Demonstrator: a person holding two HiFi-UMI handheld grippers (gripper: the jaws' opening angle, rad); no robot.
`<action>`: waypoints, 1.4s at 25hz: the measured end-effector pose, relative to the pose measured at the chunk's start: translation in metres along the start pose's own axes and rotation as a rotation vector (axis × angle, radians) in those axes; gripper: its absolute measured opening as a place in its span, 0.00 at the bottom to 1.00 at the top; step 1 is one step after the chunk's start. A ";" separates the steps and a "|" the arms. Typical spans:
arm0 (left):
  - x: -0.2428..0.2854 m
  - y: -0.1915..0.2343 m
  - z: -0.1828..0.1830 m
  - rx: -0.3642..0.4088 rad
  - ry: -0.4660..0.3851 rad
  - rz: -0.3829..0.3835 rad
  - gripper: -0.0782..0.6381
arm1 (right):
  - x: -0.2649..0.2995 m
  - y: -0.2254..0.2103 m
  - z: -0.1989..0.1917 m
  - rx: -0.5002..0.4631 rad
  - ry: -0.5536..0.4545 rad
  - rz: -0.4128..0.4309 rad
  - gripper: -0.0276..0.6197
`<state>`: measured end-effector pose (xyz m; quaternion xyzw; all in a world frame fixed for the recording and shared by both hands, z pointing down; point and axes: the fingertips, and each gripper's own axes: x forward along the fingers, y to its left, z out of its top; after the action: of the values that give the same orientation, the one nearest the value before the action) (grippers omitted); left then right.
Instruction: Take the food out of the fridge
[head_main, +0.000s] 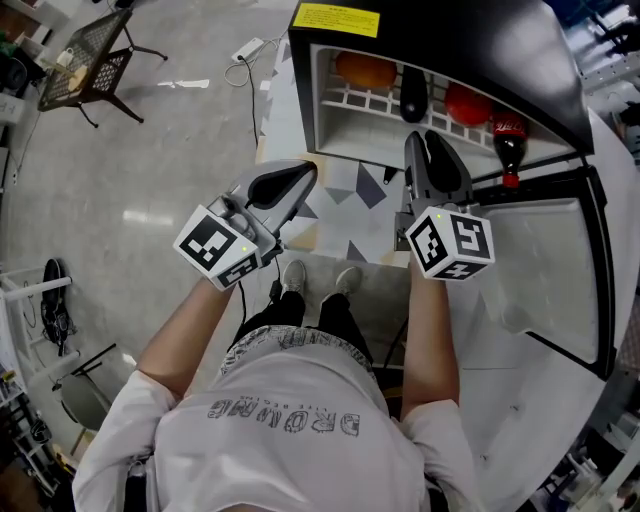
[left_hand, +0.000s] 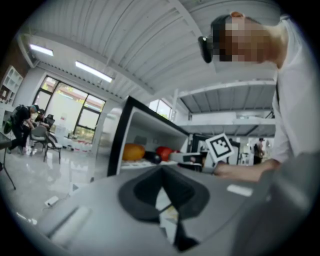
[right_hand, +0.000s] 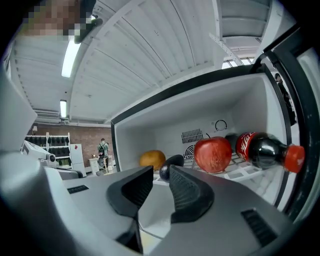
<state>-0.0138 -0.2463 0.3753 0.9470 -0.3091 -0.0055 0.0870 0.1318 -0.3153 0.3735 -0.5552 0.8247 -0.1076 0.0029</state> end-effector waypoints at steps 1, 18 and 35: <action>0.000 0.000 0.000 0.000 0.001 0.003 0.12 | 0.002 -0.002 0.000 -0.003 0.000 -0.002 0.17; -0.003 0.004 -0.010 -0.012 0.025 0.041 0.12 | 0.044 -0.013 -0.008 -0.066 0.036 -0.069 0.38; -0.007 0.009 -0.010 -0.020 0.022 0.033 0.12 | 0.047 -0.021 -0.008 -0.093 0.033 -0.148 0.32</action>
<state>-0.0245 -0.2479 0.3868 0.9409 -0.3236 0.0032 0.0997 0.1323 -0.3646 0.3904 -0.6123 0.7855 -0.0782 -0.0446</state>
